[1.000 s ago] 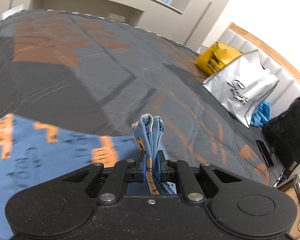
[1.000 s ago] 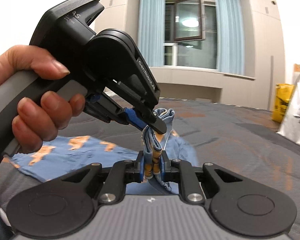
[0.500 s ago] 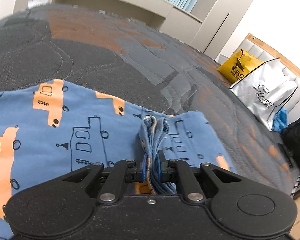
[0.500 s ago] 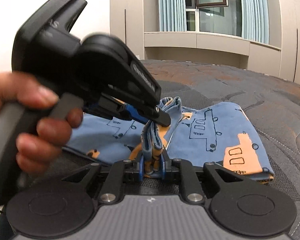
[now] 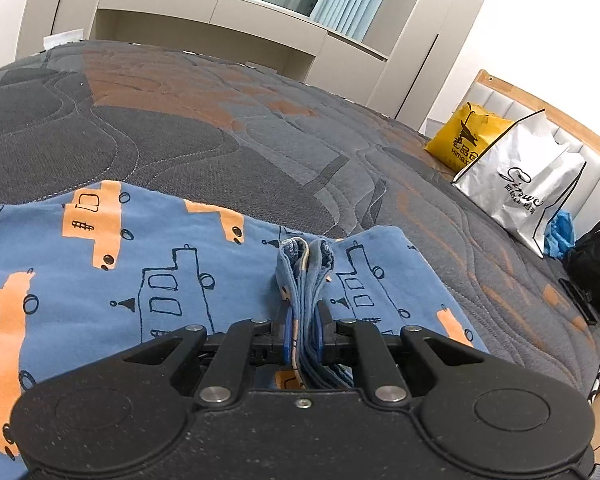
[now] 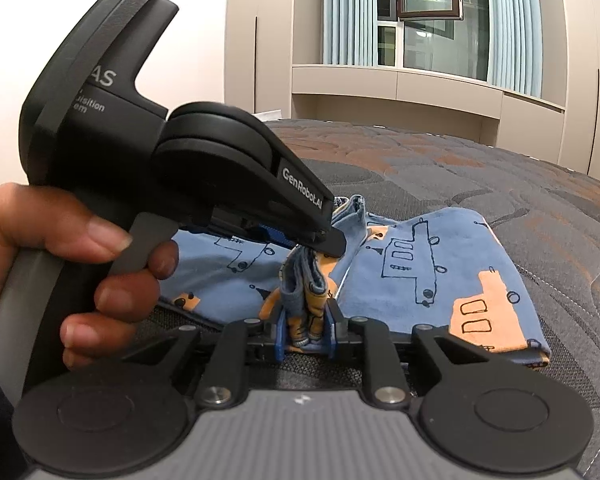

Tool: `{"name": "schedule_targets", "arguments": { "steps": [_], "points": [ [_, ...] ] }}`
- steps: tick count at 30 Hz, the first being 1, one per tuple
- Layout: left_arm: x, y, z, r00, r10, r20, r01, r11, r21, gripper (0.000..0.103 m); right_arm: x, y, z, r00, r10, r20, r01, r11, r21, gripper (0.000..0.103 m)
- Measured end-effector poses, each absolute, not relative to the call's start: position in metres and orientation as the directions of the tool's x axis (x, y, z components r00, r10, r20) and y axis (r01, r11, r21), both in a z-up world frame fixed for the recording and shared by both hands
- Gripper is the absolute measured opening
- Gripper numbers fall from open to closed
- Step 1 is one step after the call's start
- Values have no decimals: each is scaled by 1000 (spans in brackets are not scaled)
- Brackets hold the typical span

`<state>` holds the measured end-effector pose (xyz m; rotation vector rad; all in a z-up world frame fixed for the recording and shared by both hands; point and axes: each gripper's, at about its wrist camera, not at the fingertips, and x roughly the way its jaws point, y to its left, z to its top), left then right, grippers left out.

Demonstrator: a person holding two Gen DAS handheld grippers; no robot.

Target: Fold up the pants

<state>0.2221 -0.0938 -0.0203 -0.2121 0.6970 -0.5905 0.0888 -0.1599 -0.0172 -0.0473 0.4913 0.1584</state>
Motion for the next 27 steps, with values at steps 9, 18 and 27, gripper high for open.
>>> {"name": "schedule_targets", "arguments": {
  "steps": [9, 18, 27],
  "points": [
    [207, -72, 6, 642, -611, -463, 453, 789, -415, 11, 90, -148, -3, 885, 108, -453, -147, 988, -53, 22],
    [203, -9, 18, 708, -498, -501, 359, 864, -352, 11, 100, -101, 15, 870, 259, -420, -307, 950, -52, 22],
    [218, 19, -10, 687, -479, -547, 301, 872, -385, 12, 121, -81, -6, 820, 290, -493, -360, 931, -51, 22]
  ]
}}
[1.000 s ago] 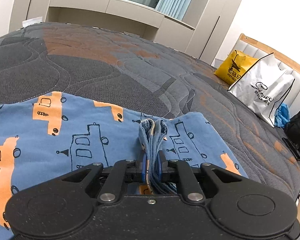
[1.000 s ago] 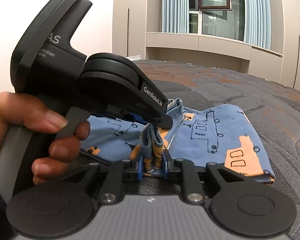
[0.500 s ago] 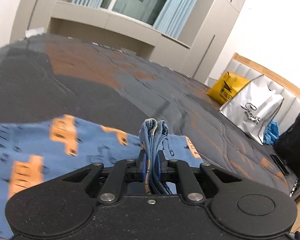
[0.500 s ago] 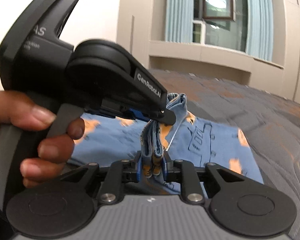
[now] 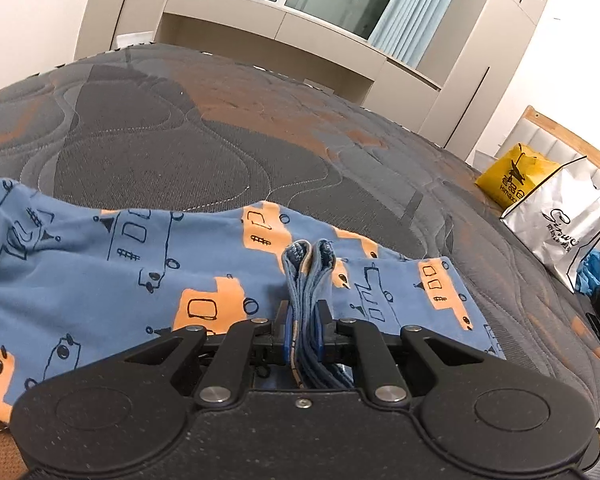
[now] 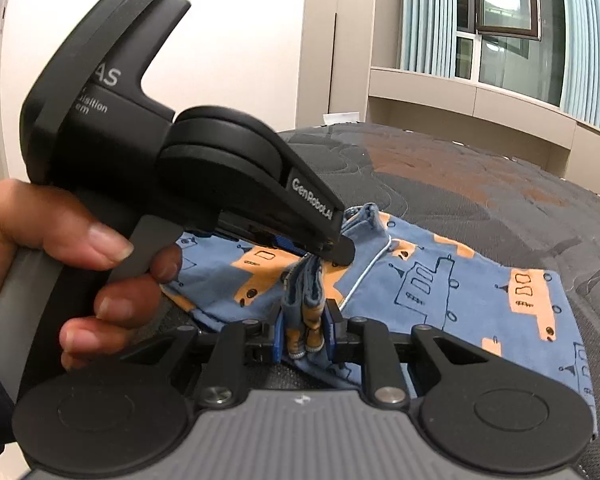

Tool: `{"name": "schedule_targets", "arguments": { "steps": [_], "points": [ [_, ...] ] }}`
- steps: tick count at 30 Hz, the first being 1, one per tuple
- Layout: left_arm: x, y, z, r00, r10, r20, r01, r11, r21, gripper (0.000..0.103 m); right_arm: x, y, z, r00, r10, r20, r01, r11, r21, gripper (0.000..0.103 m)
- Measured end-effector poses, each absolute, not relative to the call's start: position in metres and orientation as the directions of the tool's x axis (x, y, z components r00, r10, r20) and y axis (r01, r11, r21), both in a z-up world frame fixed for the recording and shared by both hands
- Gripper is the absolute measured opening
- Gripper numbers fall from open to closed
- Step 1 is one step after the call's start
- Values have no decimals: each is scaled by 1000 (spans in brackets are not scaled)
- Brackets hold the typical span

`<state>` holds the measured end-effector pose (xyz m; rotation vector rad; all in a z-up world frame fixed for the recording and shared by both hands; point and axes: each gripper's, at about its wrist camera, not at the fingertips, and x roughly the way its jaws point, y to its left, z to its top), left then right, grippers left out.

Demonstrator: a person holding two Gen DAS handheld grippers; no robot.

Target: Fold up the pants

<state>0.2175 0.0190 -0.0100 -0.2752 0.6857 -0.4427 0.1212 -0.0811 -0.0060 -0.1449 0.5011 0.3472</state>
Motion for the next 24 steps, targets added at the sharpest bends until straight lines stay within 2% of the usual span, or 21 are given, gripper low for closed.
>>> {"name": "schedule_targets", "arguments": {
  "steps": [3, 5, 6, 7, 8, 10, 11, 12, 13, 14, 16, 18, 21, 24],
  "points": [
    [219, 20, -13, 689, -481, -543, 300, 870, -390, 16, 123, -80, -7, 818, 293, -495, -361, 931, -45, 24],
    [218, 22, -13, 695, -477, -537, 294, 871, -393, 21, 123, -78, -8, 818, 299, -492, -366, 930, -44, 30],
    [215, 22, -12, 702, -471, -533, 288, 873, -393, 26, 126, -79, -6, 817, 305, -489, -370, 928, -38, 42],
    [212, 23, -10, 708, -466, -530, 283, 875, -392, 34, 124, -80, -7, 816, 313, -486, -372, 928, -26, 58],
    [210, 24, -8, 715, -463, -525, 280, 876, -392, 39, 123, -81, -7, 817, 316, -483, -370, 929, -18, 65],
    [205, 30, -3, 735, -447, -509, 272, 883, -383, 57, 119, -82, -7, 825, 306, -476, -358, 933, -21, 80],
    [203, 31, 1, 750, -431, -501, 266, 891, -368, 60, 117, -85, -7, 832, 297, -469, -351, 936, -30, 85],
    [200, 30, 5, 768, -409, -492, 259, 902, -345, 69, 114, -89, -7, 838, 288, -464, -344, 938, -38, 95],
    [198, 31, 8, 787, -385, -483, 250, 914, -321, 78, 111, -93, -7, 844, 278, -458, -333, 942, -43, 100],
    [197, 30, 11, 805, -357, -473, 237, 926, -294, 83, 108, -100, -6, 854, 262, -450, -317, 947, -49, 101],
    [194, 25, 16, 843, -296, -449, 204, 948, -244, 100, 103, -116, -2, 876, 215, -431, -268, 961, -65, 103],
    [194, 18, 17, 870, -249, -425, 177, 963, -202, 101, 100, -138, 4, 903, 150, -404, -201, 976, -86, 103],
    [202, 3, 13, 873, -207, -442, 156, 976, -149, 101, 111, -171, 13, 925, 49, -376, -103, 987, -126, 103],
    [210, -10, 6, 868, -131, -478, 120, 991, -55, 101, 143, -203, 18, 913, 6, -408, -67, 989, -134, 103]
  ]
}}
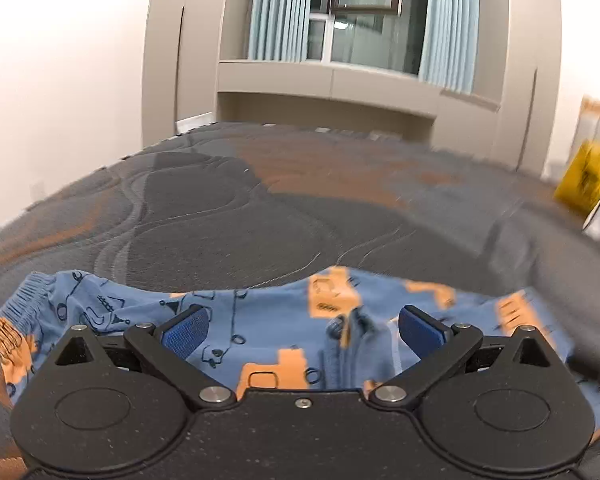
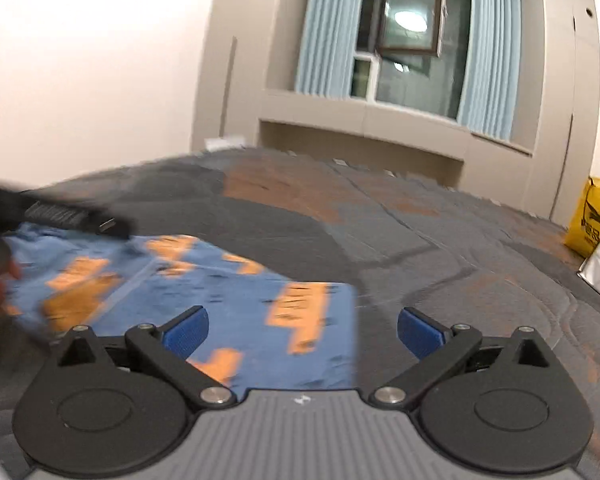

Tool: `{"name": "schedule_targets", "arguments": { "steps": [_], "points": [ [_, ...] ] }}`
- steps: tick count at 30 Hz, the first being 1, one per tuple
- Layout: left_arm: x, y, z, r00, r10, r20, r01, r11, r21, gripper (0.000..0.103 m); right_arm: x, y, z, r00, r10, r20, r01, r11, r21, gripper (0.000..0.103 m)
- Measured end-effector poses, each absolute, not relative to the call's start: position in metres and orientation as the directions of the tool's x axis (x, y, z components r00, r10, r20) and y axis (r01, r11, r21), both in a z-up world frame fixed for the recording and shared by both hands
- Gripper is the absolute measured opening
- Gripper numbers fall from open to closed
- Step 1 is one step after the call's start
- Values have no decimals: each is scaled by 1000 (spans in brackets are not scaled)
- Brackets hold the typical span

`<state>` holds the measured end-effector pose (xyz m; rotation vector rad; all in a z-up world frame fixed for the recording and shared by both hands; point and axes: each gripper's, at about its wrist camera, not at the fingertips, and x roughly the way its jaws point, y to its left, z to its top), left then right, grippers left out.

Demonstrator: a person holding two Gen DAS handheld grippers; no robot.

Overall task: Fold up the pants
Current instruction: 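Open both grippers and release the pants onto the mattress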

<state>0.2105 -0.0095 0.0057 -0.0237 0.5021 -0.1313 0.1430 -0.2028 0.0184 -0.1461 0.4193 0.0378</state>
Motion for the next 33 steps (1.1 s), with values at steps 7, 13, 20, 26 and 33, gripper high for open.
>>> {"name": "schedule_targets", "arguments": {
  "steps": [7, 13, 20, 26, 33],
  "points": [
    [224, -13, -9, 854, -33, -519, 66, 997, 45, 103, 236, -207, 6, 843, 109, -527, -226, 960, -164, 103],
    [228, -7, -15, 839, -55, -541, 70, 998, 7, 103, 267, -227, -14, 830, 16, -558, -147, 971, -191, 103],
    [213, -1, -10, 844, -105, -526, 99, 994, -41, 102, 244, -275, -4, 824, 7, -567, -16, 1000, -12, 103],
    [162, -3, -14, 847, -120, -517, 144, 990, 6, 102, 144, -256, 7, 868, 22, -496, -51, 998, -44, 103],
    [157, 16, -25, 837, -141, -528, 101, 989, -105, 103, 128, -247, -17, 831, -109, -546, 61, 993, -106, 103]
  ]
}}
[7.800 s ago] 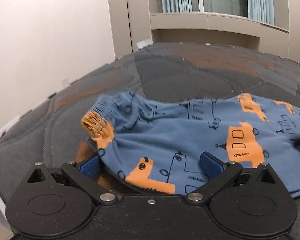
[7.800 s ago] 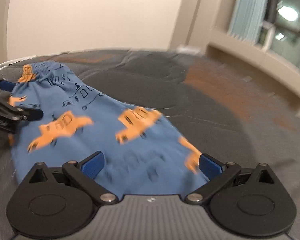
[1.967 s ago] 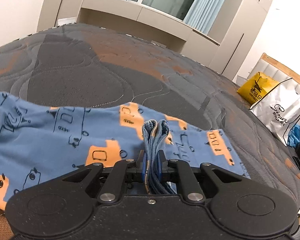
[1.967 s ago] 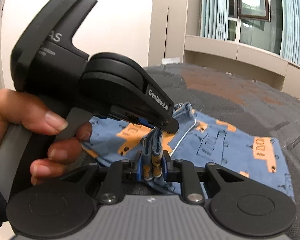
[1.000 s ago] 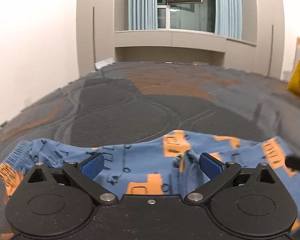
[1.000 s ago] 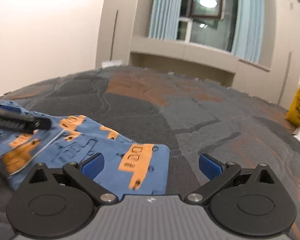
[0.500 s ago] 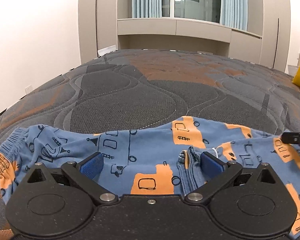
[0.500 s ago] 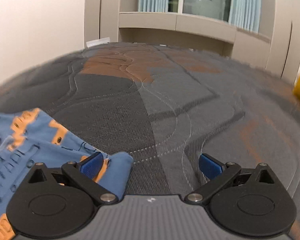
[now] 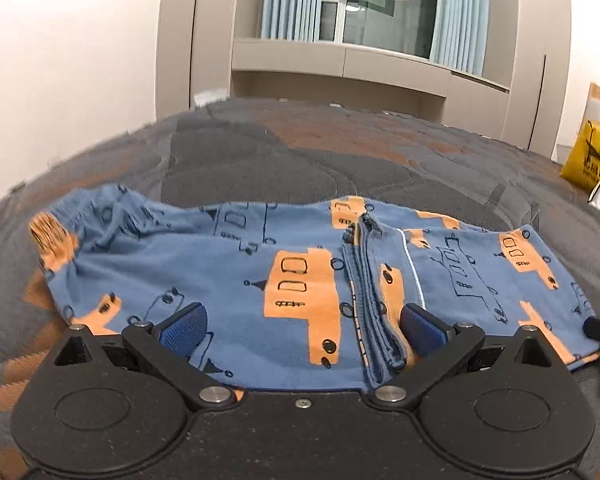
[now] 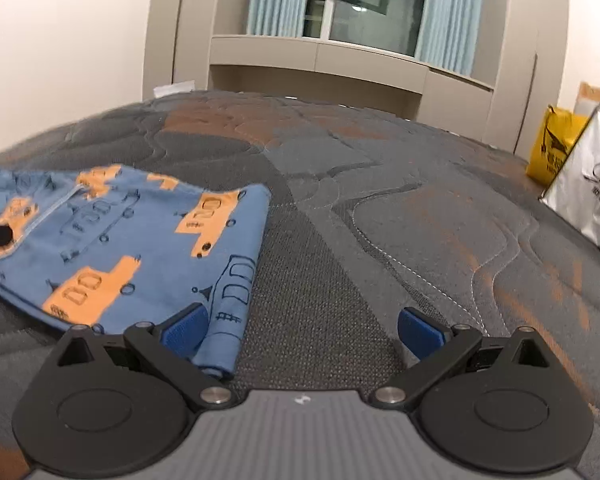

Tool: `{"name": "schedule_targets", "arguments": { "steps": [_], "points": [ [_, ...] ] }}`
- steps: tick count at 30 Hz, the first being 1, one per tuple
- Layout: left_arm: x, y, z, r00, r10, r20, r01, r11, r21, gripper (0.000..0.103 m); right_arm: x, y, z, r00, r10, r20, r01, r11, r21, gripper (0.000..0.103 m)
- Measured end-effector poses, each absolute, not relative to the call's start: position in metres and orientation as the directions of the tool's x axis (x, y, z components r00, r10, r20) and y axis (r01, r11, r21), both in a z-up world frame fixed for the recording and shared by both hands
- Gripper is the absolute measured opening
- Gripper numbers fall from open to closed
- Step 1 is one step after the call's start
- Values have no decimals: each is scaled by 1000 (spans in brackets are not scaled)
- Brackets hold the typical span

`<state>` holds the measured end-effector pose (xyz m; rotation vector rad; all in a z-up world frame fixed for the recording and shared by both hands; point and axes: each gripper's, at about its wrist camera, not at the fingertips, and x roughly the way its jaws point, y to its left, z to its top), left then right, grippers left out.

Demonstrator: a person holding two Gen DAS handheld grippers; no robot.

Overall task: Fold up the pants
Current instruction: 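Open both grippers and release the pants onto the mattress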

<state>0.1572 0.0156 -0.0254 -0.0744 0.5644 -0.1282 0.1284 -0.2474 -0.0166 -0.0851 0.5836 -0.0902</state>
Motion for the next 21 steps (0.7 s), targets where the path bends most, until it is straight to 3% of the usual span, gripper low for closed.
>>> {"name": "schedule_targets", "arguments": {
  "steps": [21],
  "points": [
    [156, 16, -27, 841, -152, -519, 99, 987, -130, 103, 129, -256, -22, 821, -82, -566, 75, 997, -36, 103]
  ]
}}
